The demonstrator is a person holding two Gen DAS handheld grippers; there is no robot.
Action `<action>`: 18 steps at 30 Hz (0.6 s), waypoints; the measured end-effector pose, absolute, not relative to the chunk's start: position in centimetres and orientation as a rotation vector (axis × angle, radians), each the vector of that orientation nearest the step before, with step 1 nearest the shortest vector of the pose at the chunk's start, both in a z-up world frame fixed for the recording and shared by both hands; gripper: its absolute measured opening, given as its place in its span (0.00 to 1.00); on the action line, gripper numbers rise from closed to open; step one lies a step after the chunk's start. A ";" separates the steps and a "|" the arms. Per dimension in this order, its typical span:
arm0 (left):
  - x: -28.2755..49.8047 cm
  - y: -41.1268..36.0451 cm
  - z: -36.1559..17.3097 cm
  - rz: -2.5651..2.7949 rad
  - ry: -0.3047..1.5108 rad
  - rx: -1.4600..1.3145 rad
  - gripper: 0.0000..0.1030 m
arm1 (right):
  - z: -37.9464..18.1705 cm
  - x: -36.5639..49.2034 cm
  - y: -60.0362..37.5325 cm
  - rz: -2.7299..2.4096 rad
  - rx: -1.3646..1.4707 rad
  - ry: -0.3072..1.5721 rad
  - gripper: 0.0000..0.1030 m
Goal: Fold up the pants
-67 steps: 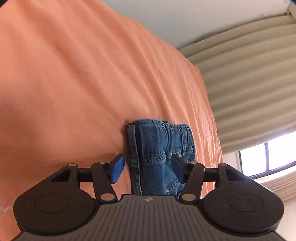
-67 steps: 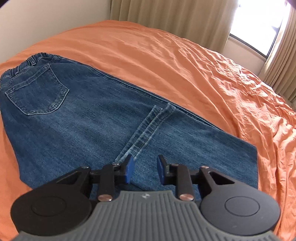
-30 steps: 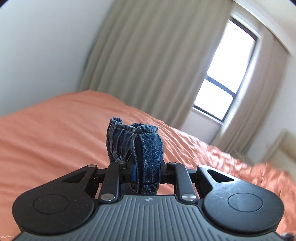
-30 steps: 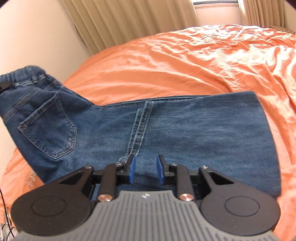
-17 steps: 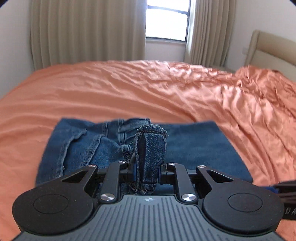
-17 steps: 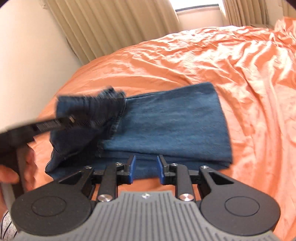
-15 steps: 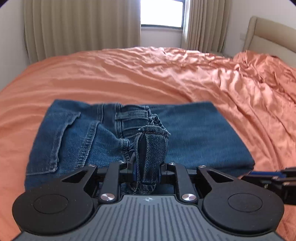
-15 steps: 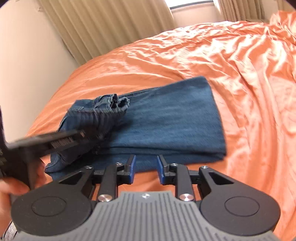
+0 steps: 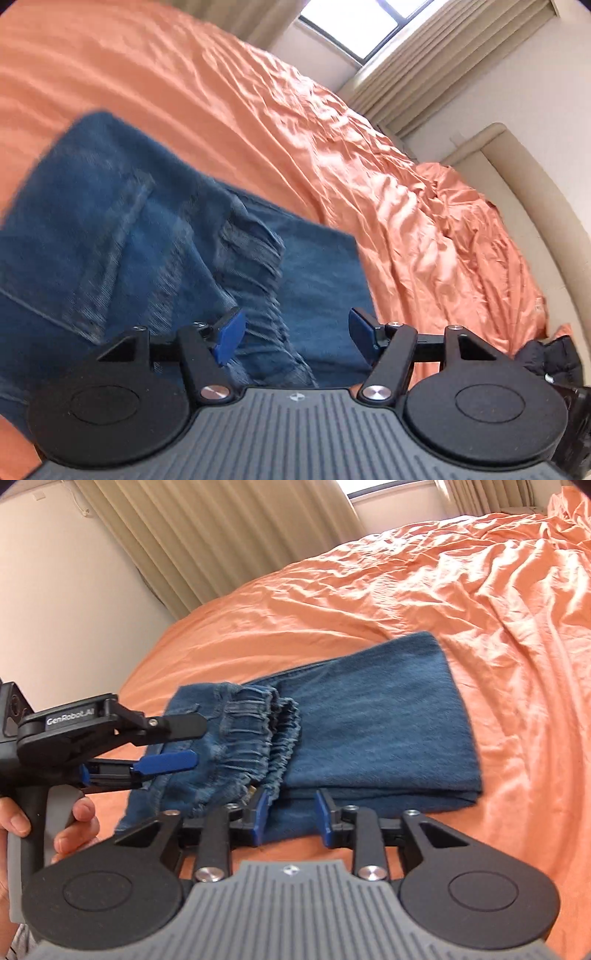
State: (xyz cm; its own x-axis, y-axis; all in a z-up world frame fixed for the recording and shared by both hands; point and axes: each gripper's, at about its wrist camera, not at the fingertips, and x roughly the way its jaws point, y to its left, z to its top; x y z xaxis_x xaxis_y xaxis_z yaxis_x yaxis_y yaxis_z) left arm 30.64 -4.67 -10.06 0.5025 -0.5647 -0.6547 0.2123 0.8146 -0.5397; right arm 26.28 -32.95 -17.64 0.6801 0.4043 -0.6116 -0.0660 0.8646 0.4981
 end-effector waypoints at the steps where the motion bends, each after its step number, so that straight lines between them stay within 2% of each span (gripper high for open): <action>1: 31.0 -4.5 -9.7 -0.456 0.918 -0.384 0.71 | -17.6 27.0 -32.7 0.287 0.482 0.786 0.39; 4: 31.8 -3.2 -8.8 -0.372 0.863 -0.277 0.71 | -17.7 29.7 -31.6 0.321 0.517 0.796 0.44; 6: 32.5 -1.9 -8.7 -0.338 0.846 -0.257 0.71 | -18.2 31.6 -30.9 0.346 0.533 0.815 0.61; 8: 33.0 -0.4 -8.8 -0.317 0.836 -0.261 0.71 | -19.3 33.7 -30.7 0.348 0.565 0.847 0.69; 13: 34.1 3.6 -9.7 -0.267 0.837 -0.290 0.71 | -23.0 37.6 -30.8 0.335 0.666 0.950 0.69; 16: 34.4 5.8 -10.5 -0.254 0.849 -0.333 0.69 | -24.6 38.7 -30.7 0.347 0.748 0.960 0.62; 18: 34.6 6.6 -10.9 -0.249 0.855 -0.353 0.69 | -25.2 39.1 -30.5 0.354 0.798 0.972 0.35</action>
